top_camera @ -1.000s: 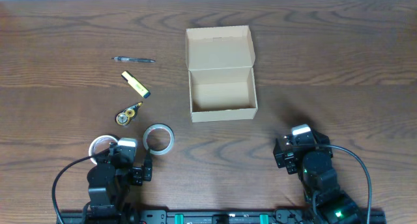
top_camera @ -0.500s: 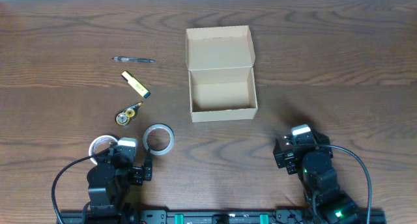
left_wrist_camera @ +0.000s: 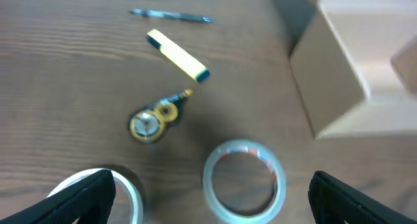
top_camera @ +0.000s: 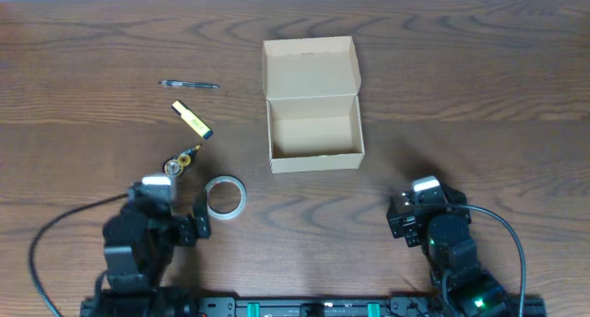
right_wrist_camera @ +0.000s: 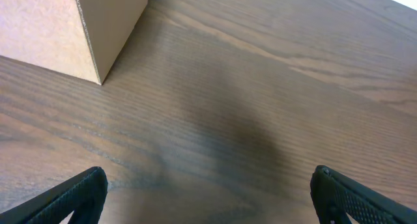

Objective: Pack container
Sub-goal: 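Lower the left gripper onto the left clear tape roll and grasp it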

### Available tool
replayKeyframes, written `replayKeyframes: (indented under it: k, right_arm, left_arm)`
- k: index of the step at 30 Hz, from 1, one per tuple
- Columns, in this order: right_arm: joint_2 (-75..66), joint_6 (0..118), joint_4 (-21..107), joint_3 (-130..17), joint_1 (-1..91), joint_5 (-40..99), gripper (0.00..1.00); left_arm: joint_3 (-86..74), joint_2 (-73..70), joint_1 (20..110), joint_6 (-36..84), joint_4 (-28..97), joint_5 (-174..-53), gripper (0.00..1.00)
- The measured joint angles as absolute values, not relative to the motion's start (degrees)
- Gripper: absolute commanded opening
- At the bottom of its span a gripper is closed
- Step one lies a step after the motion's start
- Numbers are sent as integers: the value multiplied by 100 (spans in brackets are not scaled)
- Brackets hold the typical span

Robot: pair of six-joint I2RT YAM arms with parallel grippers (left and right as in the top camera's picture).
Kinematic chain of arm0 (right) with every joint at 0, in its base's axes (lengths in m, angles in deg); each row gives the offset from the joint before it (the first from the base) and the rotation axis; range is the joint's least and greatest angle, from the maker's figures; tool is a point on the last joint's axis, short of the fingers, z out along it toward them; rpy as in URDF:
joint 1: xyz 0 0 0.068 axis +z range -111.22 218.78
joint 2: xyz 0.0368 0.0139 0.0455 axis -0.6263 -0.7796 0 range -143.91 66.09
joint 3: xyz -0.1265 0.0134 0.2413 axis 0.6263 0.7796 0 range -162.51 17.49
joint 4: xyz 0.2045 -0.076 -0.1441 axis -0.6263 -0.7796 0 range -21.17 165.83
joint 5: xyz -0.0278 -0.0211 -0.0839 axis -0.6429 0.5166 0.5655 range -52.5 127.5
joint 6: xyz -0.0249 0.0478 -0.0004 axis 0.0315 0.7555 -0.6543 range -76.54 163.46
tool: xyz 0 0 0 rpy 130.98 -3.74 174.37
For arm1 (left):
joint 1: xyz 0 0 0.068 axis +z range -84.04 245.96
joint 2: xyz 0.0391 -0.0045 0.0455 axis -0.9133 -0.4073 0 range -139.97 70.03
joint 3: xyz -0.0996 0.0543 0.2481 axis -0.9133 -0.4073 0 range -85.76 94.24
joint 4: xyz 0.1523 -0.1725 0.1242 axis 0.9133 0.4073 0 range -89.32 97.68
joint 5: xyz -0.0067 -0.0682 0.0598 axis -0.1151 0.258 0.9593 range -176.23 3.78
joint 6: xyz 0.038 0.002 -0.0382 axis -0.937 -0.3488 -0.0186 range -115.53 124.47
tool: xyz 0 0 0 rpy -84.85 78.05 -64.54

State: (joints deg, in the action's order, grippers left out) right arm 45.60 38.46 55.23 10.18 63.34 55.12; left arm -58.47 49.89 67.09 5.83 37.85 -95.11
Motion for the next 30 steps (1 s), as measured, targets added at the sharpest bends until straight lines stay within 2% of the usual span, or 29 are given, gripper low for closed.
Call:
replayKeyframes:
  k: [8, 12, 24, 30]
  right_arm:
    - [4560, 3846, 5521, 1018, 6334, 5514, 99]
    - [4560, 3846, 5523, 1018, 6334, 5517, 99]
    - [4560, 3846, 5523, 1018, 6334, 5517, 99]
    - [4560, 3846, 5525, 1018, 6334, 5514, 99]
  left_arm:
    - [-4672, 3634, 6737, 2859, 4762, -7891, 95]
    - [-4206, 2780, 6932, 3593, 4994, -7387, 95]
    - [-2927, 852, 7780, 4161, 5214, -7913, 95]
    - [-2914, 165, 7948, 5208, 5778, -7894, 95]
